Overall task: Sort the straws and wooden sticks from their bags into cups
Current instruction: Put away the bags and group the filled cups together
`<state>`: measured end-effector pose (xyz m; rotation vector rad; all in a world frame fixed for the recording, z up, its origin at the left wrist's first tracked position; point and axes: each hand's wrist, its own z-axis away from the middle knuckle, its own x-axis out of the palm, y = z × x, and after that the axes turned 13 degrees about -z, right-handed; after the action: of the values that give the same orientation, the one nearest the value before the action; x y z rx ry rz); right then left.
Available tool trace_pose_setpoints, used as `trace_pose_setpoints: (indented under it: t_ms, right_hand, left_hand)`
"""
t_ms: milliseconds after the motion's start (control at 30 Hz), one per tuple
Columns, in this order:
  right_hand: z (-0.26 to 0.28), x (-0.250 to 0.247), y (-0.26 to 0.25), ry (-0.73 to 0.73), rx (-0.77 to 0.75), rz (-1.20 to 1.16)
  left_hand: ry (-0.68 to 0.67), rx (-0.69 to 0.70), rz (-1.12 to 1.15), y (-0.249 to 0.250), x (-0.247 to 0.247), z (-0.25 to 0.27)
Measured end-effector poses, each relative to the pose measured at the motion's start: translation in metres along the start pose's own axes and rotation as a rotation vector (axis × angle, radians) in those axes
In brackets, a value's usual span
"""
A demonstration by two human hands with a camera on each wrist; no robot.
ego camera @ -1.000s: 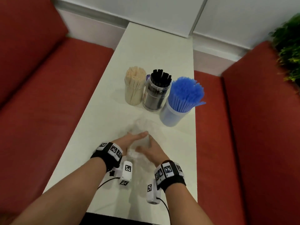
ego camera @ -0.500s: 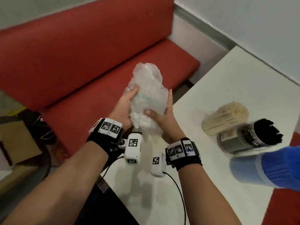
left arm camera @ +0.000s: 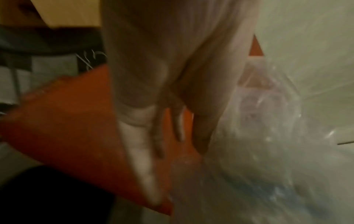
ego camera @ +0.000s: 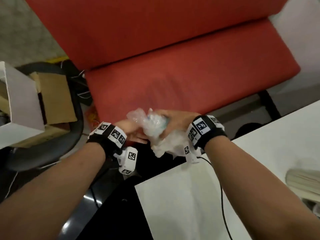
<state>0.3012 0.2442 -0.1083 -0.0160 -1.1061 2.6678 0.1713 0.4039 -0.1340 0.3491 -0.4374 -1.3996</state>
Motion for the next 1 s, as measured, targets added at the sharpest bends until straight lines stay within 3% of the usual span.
trace_pose_setpoints:
  t_ms: [100,200,267,333,467,533,633,733,867,1000]
  right_hand:
    - [-0.074,0.008,0.034,-0.057,0.146,0.298]
    - [-0.141,0.018,0.077,-0.201,0.283,0.439]
    - [-0.181,0.024,0.107,-0.356,0.362,0.521]
    - [-0.211,0.033,0.137,-0.430,0.401,0.659]
    - [-0.258,0.048,0.209,-0.356,0.339,0.868]
    - [-0.278,0.050,0.246,-0.351,0.325,0.772]
    - [-0.315,0.052,0.286,-0.310,0.357,0.602]
    - [-0.348,0.051,0.311,-0.192,0.346,0.600]
    - [-0.359,0.047,0.341,0.055,0.230,0.731]
    - [-0.372,0.066,0.374,0.214,0.397,0.840]
  left_hand:
    - [0.003,0.082,0.177,-0.051,-0.025,-0.040]
    - [-0.161,0.030,0.496,-0.115,-0.043,-0.080]
    - [-0.176,-0.044,0.441,-0.153,-0.037,-0.110]
    - [-0.103,-0.078,0.219,-0.174,-0.020,-0.138]
    - [0.100,-0.062,-0.159,-0.212,0.002,-0.200]
    - [0.133,-0.153,-0.471,-0.227,0.005,-0.229]
    - [0.202,-0.060,-0.866,-0.246,0.010,-0.277]
    - [0.272,-0.077,-1.009,-0.270,0.001,-0.324]
    - [0.129,-0.127,-1.080,-0.302,-0.006,-0.369]
    - [0.113,-0.152,-1.067,-0.314,-0.006,-0.393]
